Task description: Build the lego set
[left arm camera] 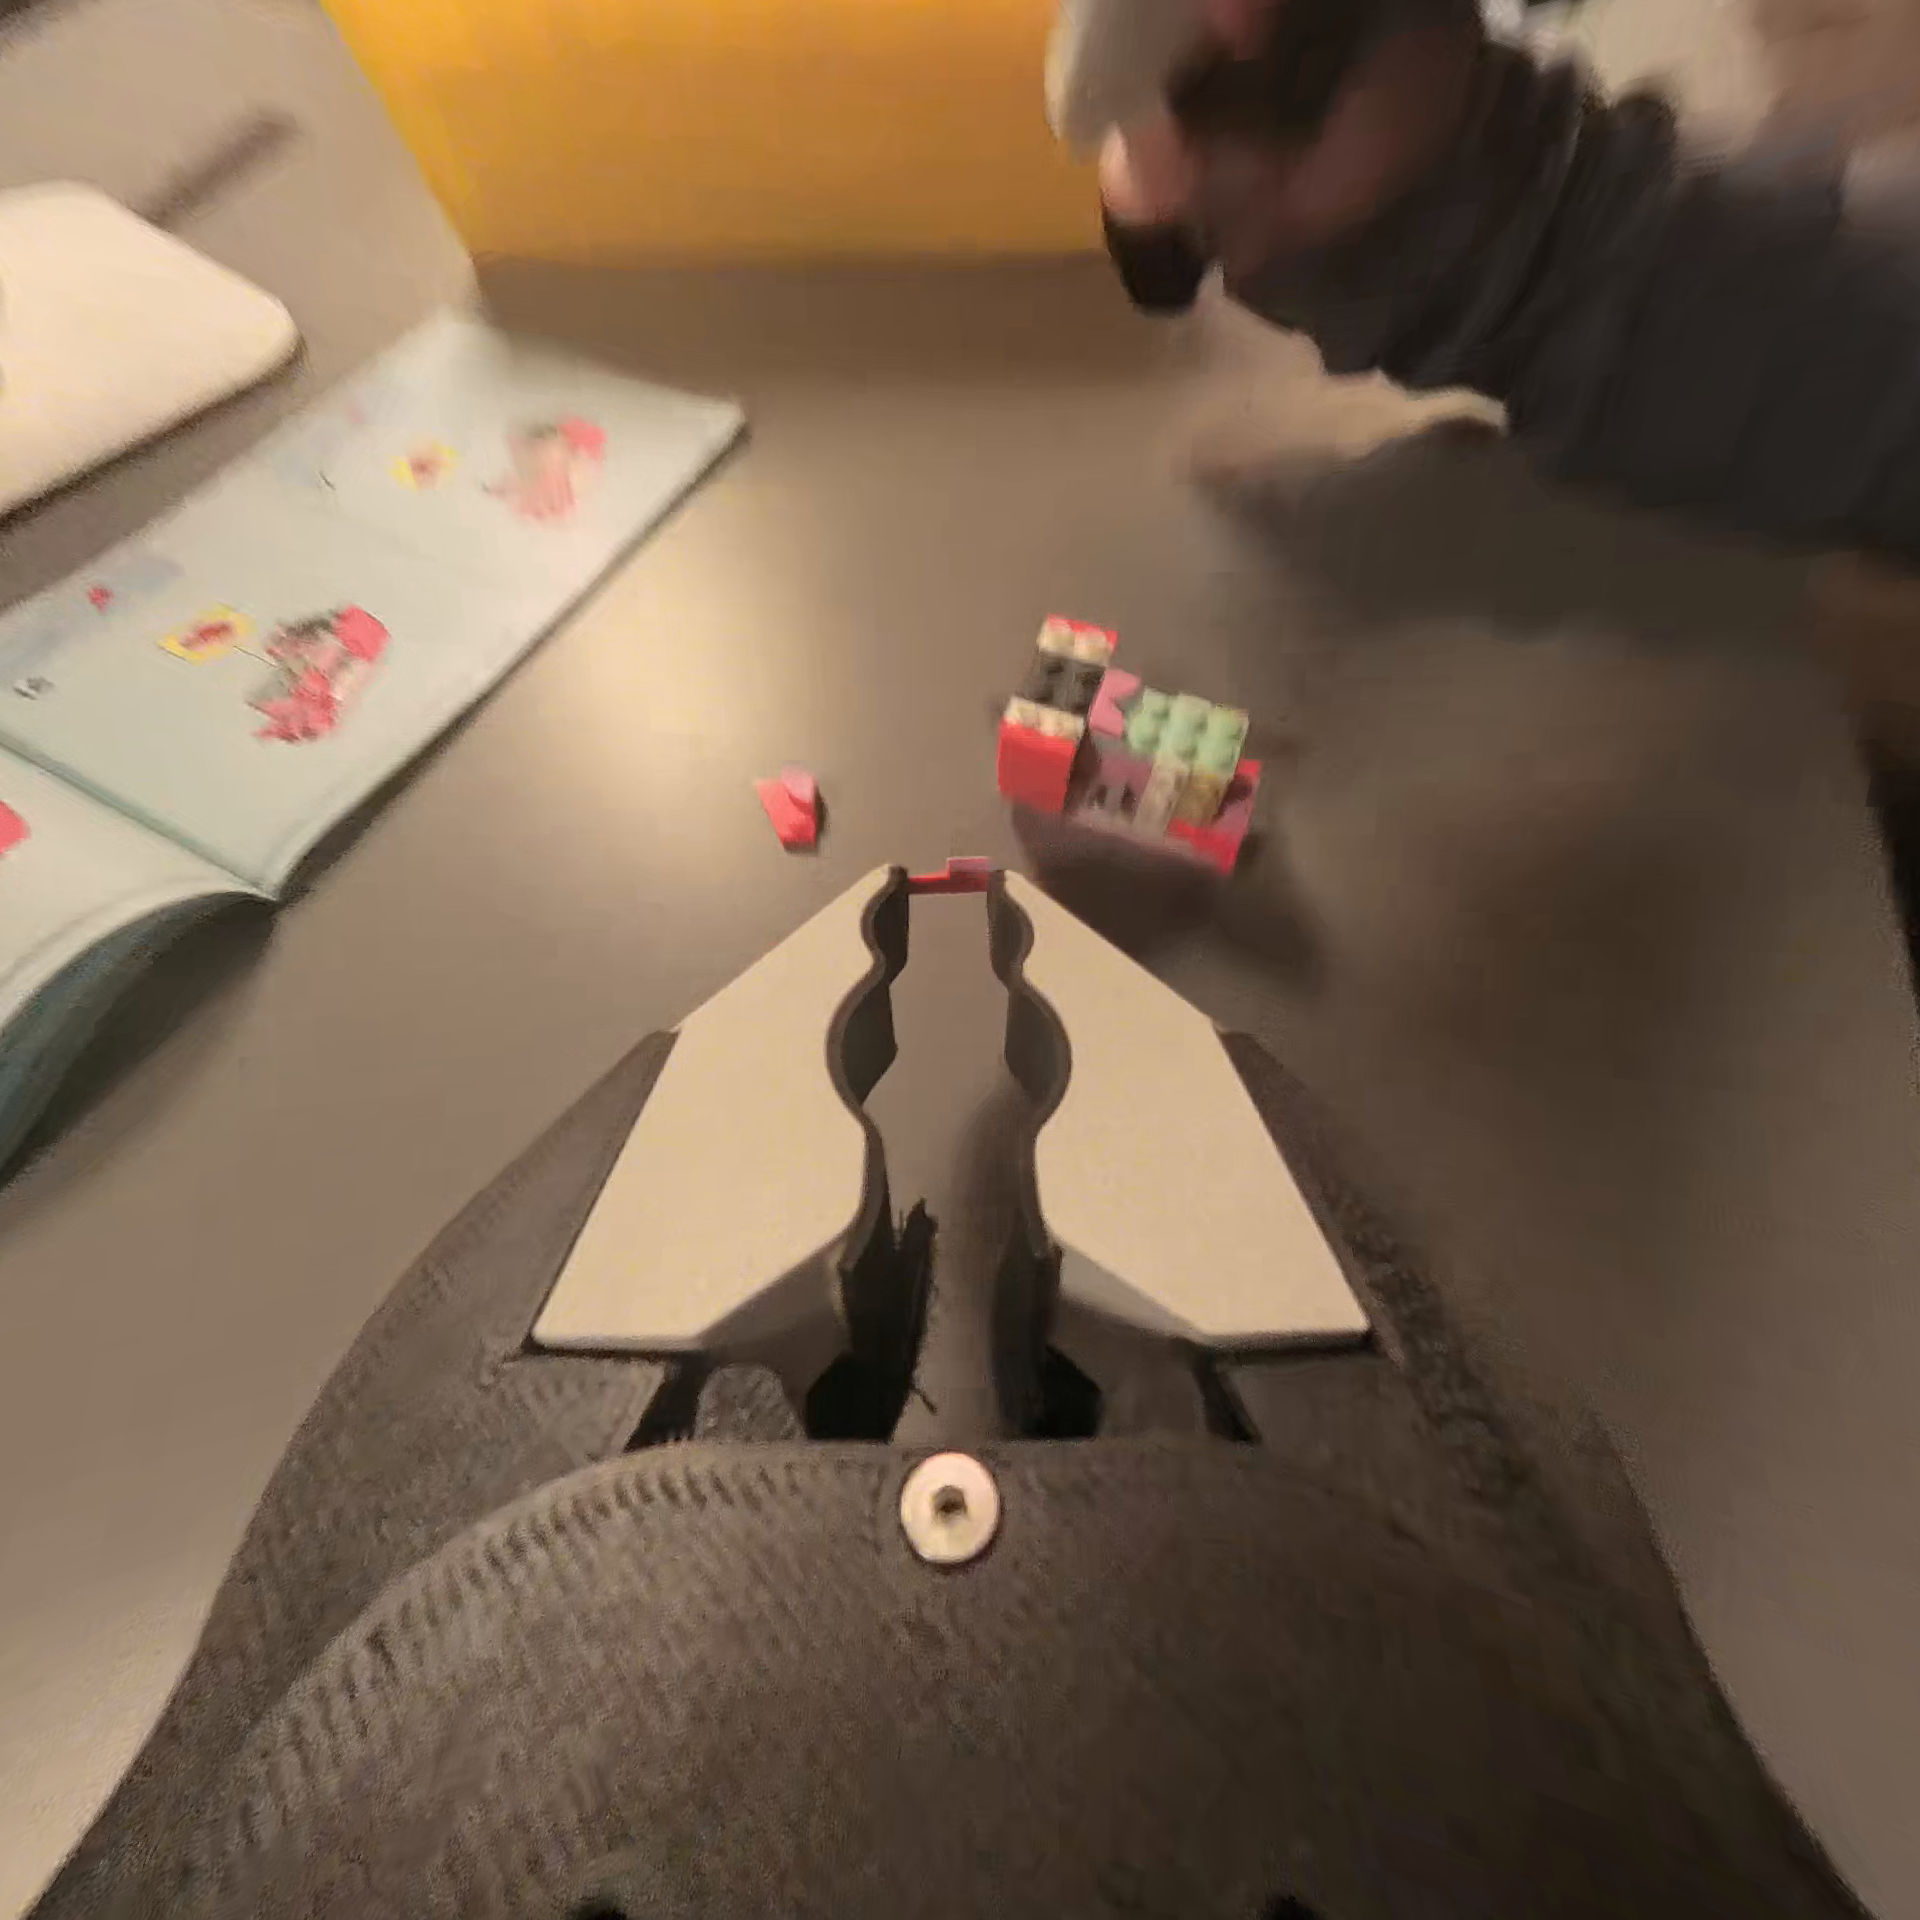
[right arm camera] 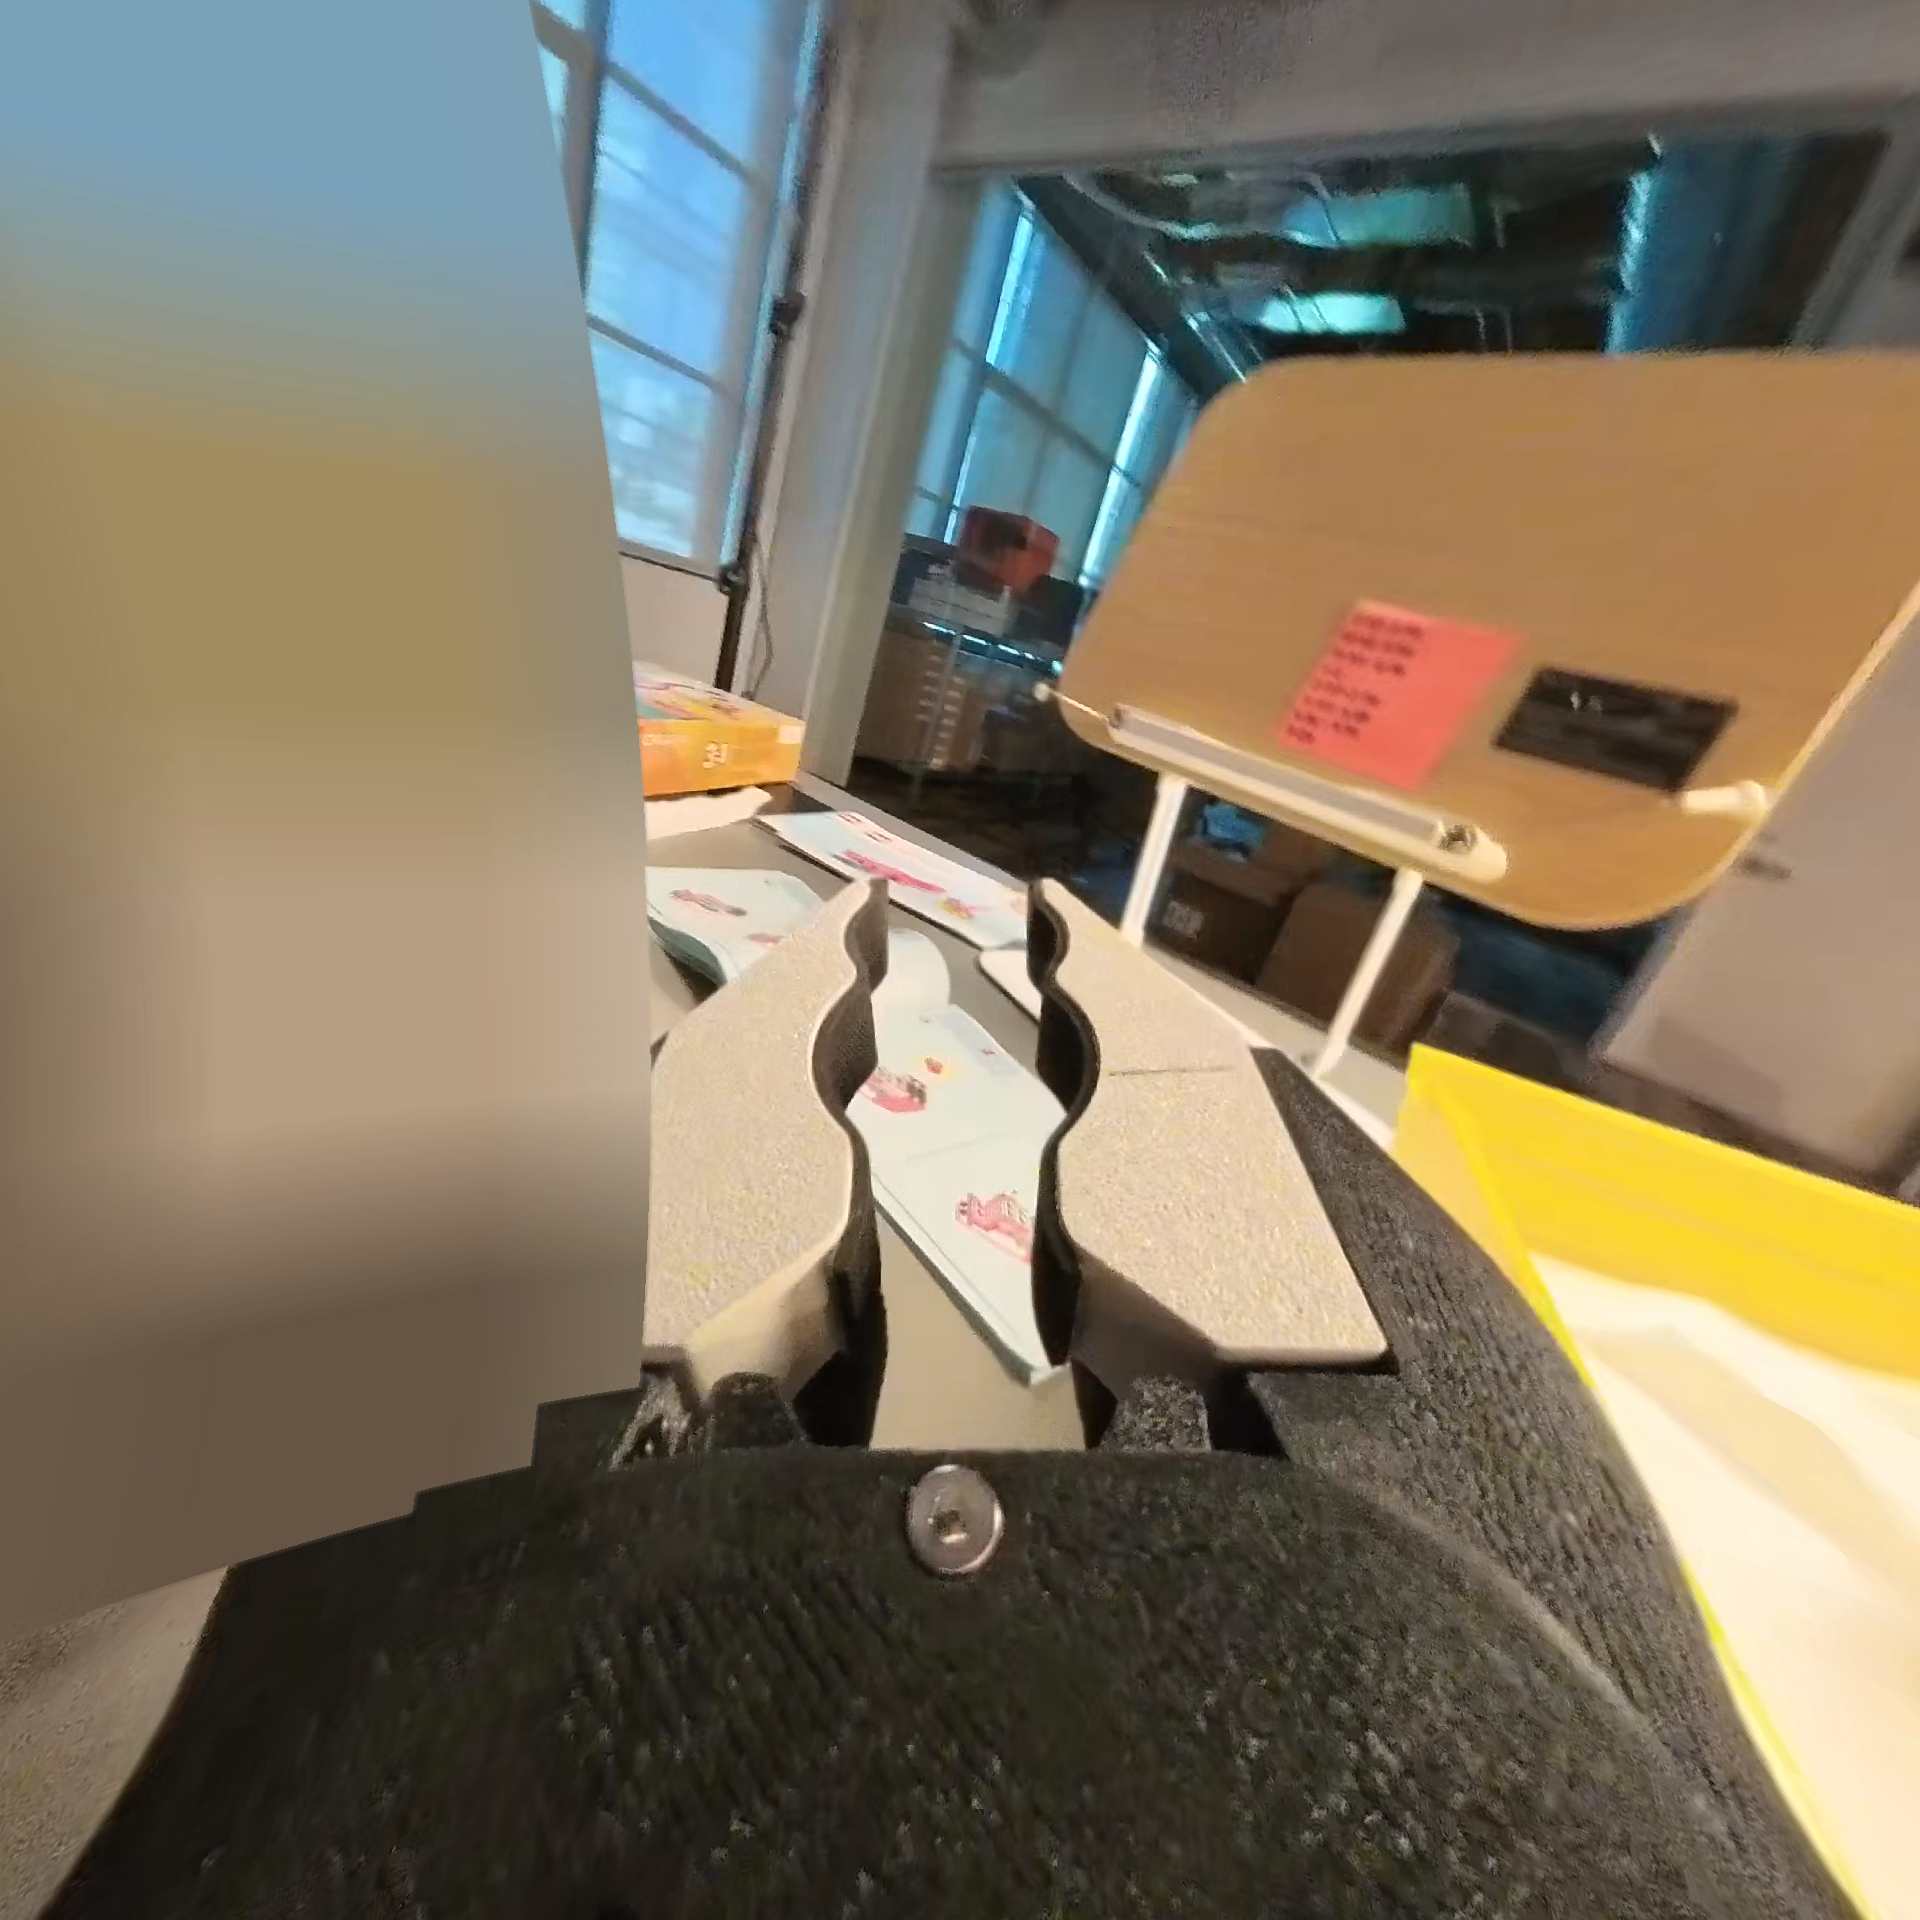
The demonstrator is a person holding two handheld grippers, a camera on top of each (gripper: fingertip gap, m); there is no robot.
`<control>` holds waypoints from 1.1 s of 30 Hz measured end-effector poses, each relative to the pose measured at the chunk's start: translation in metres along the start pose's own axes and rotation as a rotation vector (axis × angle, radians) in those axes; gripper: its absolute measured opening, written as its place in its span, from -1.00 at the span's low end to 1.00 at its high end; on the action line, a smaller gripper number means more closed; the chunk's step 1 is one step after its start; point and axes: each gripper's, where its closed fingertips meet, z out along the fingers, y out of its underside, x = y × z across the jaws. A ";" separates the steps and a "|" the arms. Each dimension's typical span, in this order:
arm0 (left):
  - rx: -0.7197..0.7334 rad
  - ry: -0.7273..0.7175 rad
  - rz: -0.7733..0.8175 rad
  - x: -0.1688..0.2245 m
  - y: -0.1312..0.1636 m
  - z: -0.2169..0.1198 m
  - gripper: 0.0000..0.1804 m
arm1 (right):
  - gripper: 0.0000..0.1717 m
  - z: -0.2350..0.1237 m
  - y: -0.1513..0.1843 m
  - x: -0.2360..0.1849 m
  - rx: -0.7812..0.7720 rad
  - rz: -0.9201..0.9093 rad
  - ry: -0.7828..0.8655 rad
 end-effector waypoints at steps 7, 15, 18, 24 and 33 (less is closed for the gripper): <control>-0.086 0.036 -0.020 0.006 0.016 0.012 -0.85 | -0.77 0.002 0.020 0.017 -0.078 0.077 0.071; -0.182 0.014 0.050 0.000 0.032 0.008 -0.84 | -0.78 0.002 0.025 0.018 -0.089 0.110 0.066; -0.190 0.006 0.052 -0.002 0.033 0.007 -0.84 | -0.78 0.003 0.027 0.017 -0.094 0.098 0.070; -0.181 0.068 -0.011 0.005 0.033 0.007 -0.83 | -0.97 -0.007 0.022 0.028 0.000 -0.142 0.235; -0.150 0.109 -0.002 0.016 0.028 0.009 -0.38 | -0.96 -0.010 0.020 0.037 0.011 -0.177 0.291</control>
